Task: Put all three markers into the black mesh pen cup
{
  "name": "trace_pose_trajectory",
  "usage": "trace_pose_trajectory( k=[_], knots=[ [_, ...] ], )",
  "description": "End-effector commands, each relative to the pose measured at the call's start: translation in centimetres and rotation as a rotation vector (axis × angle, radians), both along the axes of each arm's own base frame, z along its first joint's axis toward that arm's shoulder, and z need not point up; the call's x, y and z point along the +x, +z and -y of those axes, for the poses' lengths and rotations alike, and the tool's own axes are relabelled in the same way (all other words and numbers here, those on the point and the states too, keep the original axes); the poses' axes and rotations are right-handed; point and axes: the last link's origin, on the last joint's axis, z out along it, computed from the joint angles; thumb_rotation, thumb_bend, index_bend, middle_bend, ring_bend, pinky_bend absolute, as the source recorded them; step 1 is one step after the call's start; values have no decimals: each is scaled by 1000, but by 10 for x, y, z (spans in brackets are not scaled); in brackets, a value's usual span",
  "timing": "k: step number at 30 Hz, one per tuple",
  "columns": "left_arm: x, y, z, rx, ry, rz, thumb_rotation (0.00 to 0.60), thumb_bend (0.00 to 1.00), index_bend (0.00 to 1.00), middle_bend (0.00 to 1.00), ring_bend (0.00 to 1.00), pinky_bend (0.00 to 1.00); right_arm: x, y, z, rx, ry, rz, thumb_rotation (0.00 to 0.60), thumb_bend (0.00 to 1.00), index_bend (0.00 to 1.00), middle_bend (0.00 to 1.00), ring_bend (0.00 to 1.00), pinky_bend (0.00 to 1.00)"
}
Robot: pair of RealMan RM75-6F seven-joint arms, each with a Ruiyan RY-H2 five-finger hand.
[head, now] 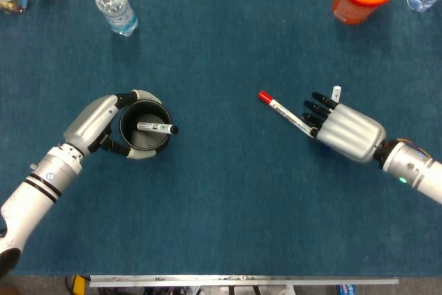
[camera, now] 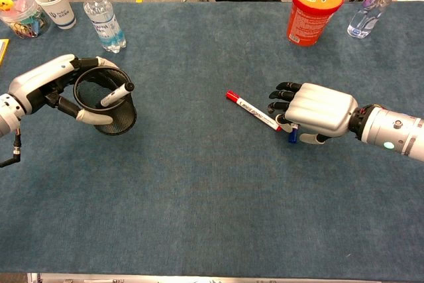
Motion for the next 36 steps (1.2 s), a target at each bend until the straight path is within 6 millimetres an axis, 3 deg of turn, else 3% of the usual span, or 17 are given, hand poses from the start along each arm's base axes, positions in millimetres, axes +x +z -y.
trace_pose_trajectory(
  k=[1,20,36],
  knots=[
    [0,0,0,-1,-1,0,600,109,303,347,331,234,-2,0,-1,1,1,-4,600,252,526,250,126,118],
    [2,-1,0,-2,-6,3,600,109,303,346,331,234,-7,-2,-3,-3,8,-18,600,253,543,250,127,118],
    [1,1,0,0,-5,3,600,109,303,346,332,234,-7,3,-2,-30,-18,22,600,308,646,277,127,119]
  ],
)
